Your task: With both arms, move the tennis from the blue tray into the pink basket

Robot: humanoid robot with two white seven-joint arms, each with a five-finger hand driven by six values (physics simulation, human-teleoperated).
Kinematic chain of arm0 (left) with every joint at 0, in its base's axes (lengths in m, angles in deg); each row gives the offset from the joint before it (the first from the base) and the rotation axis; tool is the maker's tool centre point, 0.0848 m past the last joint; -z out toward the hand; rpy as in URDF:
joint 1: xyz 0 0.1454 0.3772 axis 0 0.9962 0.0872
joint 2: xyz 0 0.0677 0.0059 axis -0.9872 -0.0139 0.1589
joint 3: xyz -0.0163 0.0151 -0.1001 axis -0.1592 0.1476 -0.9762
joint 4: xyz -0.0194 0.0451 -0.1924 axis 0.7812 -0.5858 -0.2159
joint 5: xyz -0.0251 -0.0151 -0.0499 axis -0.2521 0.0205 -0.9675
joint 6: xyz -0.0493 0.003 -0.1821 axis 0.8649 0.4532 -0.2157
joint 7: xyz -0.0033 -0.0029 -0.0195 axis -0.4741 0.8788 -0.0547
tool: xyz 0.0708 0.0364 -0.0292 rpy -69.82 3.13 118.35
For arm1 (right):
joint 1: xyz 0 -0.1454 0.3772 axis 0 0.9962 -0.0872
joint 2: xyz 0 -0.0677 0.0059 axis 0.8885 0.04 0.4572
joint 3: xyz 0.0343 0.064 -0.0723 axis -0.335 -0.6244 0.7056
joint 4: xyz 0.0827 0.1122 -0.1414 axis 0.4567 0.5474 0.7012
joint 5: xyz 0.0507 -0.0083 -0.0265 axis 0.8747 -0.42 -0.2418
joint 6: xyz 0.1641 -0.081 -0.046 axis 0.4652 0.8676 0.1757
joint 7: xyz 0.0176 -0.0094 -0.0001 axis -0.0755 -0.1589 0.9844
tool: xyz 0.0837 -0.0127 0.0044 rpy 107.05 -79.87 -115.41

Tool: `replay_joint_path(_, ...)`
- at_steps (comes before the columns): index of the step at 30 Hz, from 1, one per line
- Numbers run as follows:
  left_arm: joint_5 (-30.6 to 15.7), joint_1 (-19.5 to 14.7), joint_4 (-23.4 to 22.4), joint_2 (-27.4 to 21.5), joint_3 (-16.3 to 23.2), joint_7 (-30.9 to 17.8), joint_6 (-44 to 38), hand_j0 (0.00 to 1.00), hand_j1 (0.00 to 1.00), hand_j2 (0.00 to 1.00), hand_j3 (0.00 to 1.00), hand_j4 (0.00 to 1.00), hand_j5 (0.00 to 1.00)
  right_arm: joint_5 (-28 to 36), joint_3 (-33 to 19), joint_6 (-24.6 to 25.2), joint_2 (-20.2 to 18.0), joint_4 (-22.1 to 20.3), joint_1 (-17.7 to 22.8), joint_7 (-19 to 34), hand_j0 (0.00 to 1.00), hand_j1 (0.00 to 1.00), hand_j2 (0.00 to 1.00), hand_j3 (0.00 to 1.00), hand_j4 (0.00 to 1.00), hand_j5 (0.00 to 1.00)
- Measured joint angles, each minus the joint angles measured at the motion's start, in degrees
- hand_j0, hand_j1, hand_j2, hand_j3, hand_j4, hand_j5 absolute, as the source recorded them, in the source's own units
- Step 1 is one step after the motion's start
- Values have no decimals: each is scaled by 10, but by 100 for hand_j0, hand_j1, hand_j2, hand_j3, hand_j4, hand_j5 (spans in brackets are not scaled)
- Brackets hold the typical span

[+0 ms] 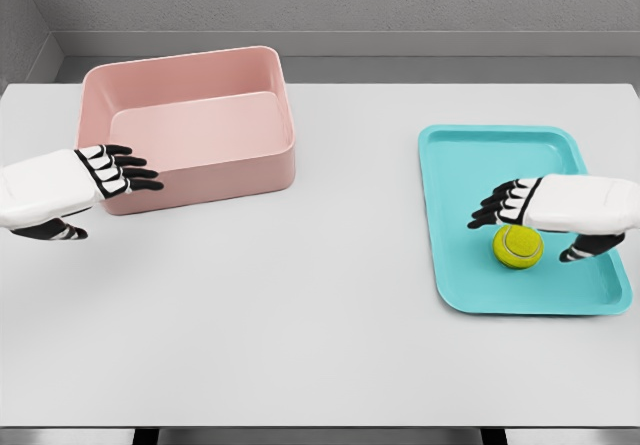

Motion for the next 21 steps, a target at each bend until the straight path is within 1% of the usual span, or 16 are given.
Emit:
replay_joint_path(2, 1, -1, 0, 0, 1, -1, 0, 100, 100, 100, 100, 100, 100, -2, 4, 0, 16, 18, 0, 1, 100, 100, 100, 100, 100, 100)
replay_joint_path(5, 6, -1, 1, 0, 3, -7, 0, 100, 100, 100, 100, 100, 100, -3, 8, 0, 42, 55, 0, 2, 100, 100, 100, 100, 100, 100)
replay_joint_path(10, 9, -1, 3, -1, 4, -10, 0, 100, 100, 100, 100, 100, 100, -4, 11, 0, 57, 97, 4, 2, 100, 100, 100, 100, 100, 100)
replay_joint_path(16, 10, -1, 4, -1, 4, -10, 0, 100, 100, 100, 100, 100, 100, -8, 16, 0, 65, 116, 6, 1, 100, 100, 100, 100, 100, 100)
replay_joint_path(21, 9, -1, 4, -1, 4, -10, 0, 100, 100, 100, 100, 100, 100, -19, 19, 0, 76, 117, 11, 1, 100, 100, 100, 100, 100, 100)
